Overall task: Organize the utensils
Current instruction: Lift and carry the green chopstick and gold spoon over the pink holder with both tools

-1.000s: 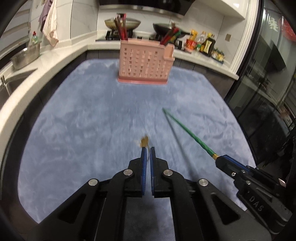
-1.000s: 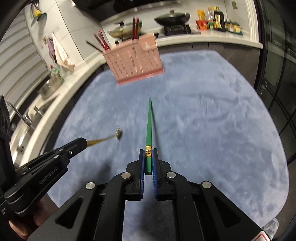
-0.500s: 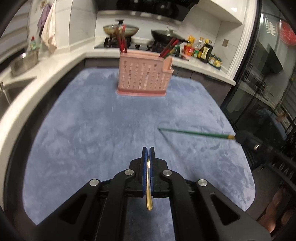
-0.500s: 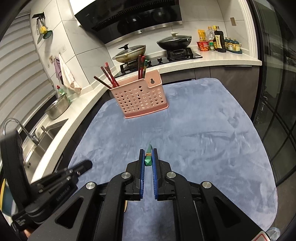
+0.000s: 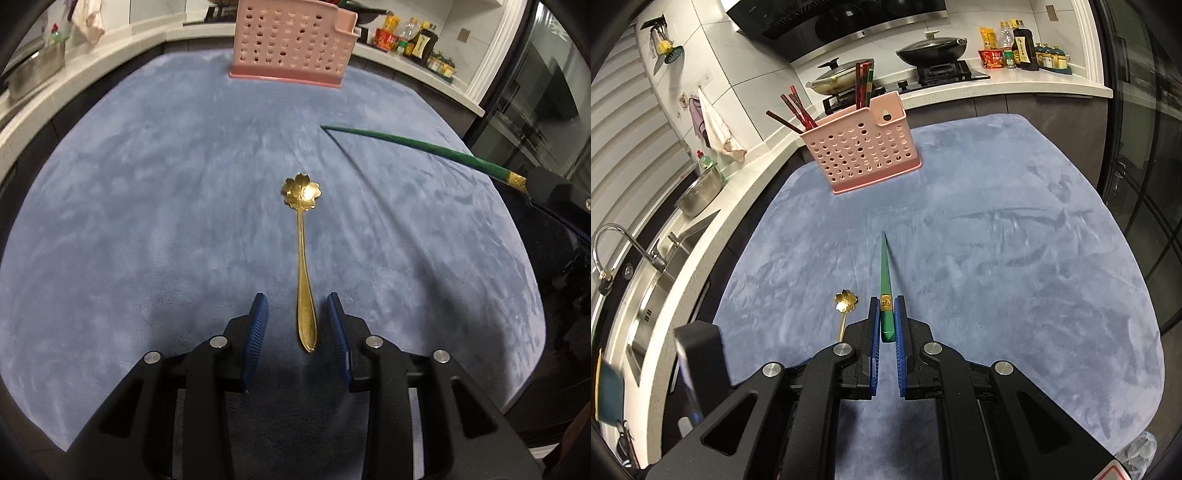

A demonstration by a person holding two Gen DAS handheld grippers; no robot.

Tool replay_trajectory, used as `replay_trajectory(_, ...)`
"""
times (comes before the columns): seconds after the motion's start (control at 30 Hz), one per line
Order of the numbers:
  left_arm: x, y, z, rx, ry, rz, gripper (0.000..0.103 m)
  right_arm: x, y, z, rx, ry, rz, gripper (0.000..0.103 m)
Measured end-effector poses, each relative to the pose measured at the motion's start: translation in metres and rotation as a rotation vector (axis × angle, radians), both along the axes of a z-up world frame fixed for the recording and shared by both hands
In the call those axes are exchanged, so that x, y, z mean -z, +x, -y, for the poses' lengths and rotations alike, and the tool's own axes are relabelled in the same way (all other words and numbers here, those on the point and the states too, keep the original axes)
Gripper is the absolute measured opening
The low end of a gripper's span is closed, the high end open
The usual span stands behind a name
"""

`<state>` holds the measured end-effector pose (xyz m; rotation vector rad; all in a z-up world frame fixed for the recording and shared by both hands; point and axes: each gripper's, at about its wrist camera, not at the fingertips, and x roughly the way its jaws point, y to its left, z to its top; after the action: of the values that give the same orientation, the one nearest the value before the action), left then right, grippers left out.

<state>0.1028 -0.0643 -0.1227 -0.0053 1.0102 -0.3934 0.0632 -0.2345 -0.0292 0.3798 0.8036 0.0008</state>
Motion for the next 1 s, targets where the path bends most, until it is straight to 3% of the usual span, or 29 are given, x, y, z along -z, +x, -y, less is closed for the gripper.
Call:
replay_trajectory(0.13, 0.001, -0.005, 0.001, 0.013, 0.017, 0.017, 0.011, 0.002, 0.001, -0.001, -0.003, -0.001, -0.006, 0.007)
replay_trajectory(0.37, -0.011, -0.007, -0.004, 0.017, -0.013, 0.016, 0.01, 0.003, 0.001, -0.003, -0.008, -0.002, -0.011, 0.007)
replay_trajectory(0.57, -0.057, -0.008, -0.011, 0.005, -0.057, 0.103, 0.009, -0.006, -0.001, 0.0, 0.001, -0.007, 0.02, 0.007)
replay_trajectory(0.63, -0.071, -0.006, -0.011, 0.002, -0.068, 0.129, 0.001, -0.012, -0.001, 0.002, 0.003, -0.007, 0.038, 0.007)
replay_trajectory(0.73, -0.09, 0.0, -0.01, 0.004, -0.085, 0.162, 0.001, -0.021, 0.0, 0.004, 0.003, -0.009, 0.061, 0.007)
replay_trajectory(1.0, -0.121, 0.012, -0.003, 0.032, -0.057, 0.205, 0.001, -0.037, 0.004, 0.006, -0.001, -0.017, 0.091, 0.007)
